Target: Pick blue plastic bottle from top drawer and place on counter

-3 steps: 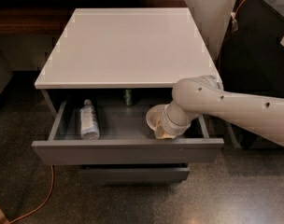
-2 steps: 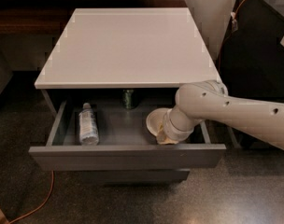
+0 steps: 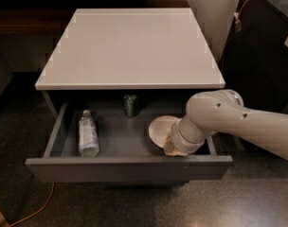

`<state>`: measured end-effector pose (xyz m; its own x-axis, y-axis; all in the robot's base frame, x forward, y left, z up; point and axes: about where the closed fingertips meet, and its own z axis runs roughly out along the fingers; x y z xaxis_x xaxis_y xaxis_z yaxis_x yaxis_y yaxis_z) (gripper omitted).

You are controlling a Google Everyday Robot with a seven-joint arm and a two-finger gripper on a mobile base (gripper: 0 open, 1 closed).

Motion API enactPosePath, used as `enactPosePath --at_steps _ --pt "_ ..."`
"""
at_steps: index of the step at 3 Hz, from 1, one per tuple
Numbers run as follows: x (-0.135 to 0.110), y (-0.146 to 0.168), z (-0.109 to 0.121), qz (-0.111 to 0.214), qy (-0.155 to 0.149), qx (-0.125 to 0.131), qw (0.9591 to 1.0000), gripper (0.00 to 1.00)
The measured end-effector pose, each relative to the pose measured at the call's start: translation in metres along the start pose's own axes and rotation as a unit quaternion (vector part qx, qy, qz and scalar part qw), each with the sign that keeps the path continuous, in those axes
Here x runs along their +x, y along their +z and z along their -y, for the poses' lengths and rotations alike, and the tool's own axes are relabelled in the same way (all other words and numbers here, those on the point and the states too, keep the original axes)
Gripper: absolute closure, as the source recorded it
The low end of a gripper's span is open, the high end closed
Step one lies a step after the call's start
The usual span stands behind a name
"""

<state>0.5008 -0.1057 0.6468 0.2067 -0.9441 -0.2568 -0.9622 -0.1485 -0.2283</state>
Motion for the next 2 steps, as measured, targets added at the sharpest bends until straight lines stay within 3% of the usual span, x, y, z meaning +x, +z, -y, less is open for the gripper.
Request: enactPosePath --at_steps 2 --pt "-0.005 0.000 -0.034 0.005 0.004 -0.013 0.9999 1.00"
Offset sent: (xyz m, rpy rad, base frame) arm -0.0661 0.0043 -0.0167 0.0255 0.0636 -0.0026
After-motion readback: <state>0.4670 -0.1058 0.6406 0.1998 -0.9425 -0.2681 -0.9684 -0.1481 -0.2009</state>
